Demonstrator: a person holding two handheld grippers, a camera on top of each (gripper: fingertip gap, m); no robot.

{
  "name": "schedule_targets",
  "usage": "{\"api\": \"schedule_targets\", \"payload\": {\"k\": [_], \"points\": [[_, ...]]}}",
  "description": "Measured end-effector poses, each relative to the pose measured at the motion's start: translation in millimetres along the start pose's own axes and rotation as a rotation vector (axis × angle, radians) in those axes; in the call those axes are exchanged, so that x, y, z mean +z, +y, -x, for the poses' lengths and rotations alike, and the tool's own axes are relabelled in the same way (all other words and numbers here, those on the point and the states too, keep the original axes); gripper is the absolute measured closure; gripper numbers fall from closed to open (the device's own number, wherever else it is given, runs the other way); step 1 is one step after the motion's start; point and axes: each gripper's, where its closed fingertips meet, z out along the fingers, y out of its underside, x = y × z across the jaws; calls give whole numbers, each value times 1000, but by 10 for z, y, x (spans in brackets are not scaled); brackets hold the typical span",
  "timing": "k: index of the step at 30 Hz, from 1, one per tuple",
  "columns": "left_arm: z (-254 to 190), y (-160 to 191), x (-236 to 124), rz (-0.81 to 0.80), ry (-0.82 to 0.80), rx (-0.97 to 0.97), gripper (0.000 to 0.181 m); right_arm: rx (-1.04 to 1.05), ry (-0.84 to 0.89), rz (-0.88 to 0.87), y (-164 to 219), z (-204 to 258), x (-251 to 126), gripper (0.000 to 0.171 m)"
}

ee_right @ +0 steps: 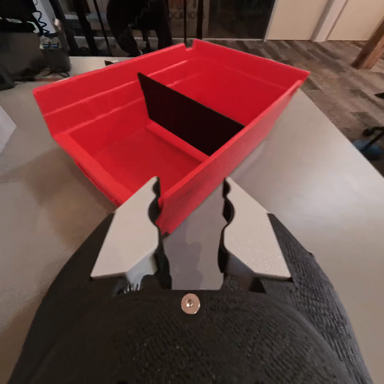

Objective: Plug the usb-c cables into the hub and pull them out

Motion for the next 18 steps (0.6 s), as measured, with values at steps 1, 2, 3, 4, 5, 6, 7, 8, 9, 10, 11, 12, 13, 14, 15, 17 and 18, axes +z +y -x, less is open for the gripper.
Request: {"api": "schedule_targets", "payload": {"k": [1,2,3,4,5,6,7,8,9,10,11,12,13,14,15,17,18], "points": [[16,21,15,13,17,-11,148,-15,9,4,12,-88,-31,133],[65,48,32,25,11,-20,154,-24,33,4,15,-204,-58,147],[128,77,47,38,-4,-19,159,-35,58,7,20,-324,-76,155],[208,91,54,42,-29,-21,164,-46,78,15,31,-437,-83,160],[309,101,54,43,-63,-22,172,-57,93,21,39,-542,-83,164],[404,114,47,41,-84,-20,176,-63,98,24,45,-630,-81,166],[453,127,37,33,-65,-34,177,-61,96,29,48,-705,-82,167],[504,142,21,24,-53,-64,177,-55,92,32,49,-775,-86,167],[576,165,-4,21,-66,-69,177,-50,88,36,54,-839,-94,168],[639,191,-40,23,-72,-71,177,-43,76,41,60,-891,-107,168],[706,216,-79,23,-74,-72,177,-36,60,47,68,-931,-126,168],[790,248,-117,27,-79,-69,177,-34,46,56,82,-971,-150,168],[882,278,-155,27,-79,-70,177,-42,32,63,94,-1008,-176,168],[978,314,-193,29,-76,-59,177,-49,20,72,107,-1042,-204,168],[1086,352,-231,33,-79,-67,177,-53,10,82,124,-1075,-235,168],[1311,416,-300,35,-78,-77,177,-65,-12,101,159,-1123,-300,168],[1416,446,-326,39,-75,-64,177,-69,-17,105,172,-1143,-329,168]]}}
